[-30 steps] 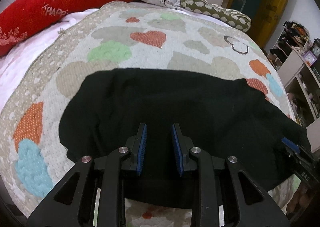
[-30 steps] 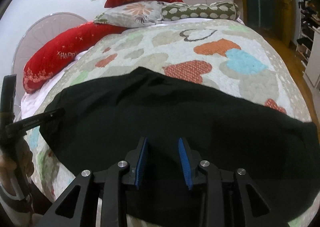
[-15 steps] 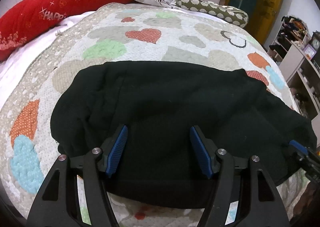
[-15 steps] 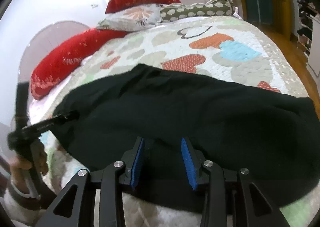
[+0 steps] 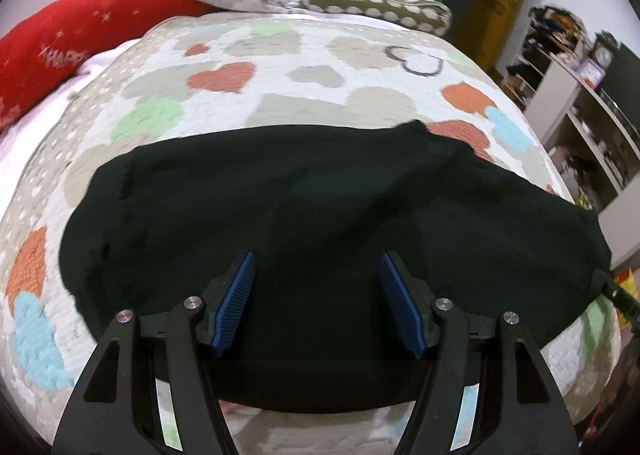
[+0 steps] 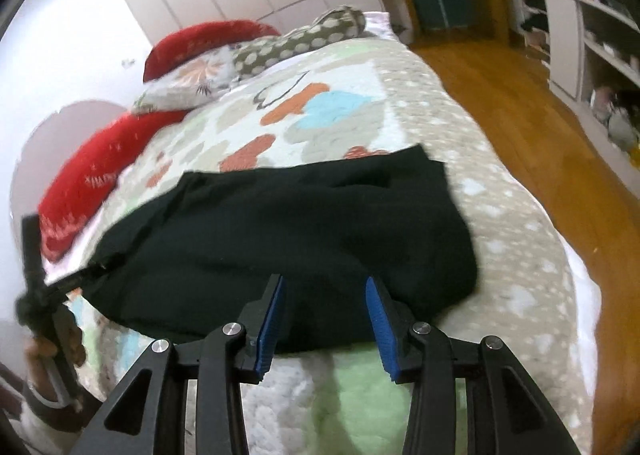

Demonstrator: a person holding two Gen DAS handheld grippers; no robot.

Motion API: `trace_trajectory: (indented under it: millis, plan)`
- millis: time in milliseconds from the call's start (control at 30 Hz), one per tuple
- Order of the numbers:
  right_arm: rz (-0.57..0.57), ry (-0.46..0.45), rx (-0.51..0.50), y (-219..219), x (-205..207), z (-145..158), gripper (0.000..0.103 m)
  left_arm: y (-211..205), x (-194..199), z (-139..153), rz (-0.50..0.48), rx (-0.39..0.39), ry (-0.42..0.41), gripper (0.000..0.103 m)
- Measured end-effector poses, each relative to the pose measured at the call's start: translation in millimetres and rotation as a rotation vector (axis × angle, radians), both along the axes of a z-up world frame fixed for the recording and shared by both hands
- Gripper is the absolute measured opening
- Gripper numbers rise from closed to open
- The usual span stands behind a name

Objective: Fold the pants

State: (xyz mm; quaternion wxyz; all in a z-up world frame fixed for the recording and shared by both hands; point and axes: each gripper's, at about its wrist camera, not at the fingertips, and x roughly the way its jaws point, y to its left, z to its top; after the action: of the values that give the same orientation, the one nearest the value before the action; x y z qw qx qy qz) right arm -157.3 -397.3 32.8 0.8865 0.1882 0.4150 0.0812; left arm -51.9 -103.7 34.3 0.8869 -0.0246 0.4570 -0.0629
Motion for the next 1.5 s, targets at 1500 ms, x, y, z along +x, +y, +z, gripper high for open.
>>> trace_trajectory:
  millis: [1500]
  plan:
    - [-0.089,-0.097,0.185,-51,8,-27,0.032,-326,82,-17,-0.947,-0.036,0.090,0.070]
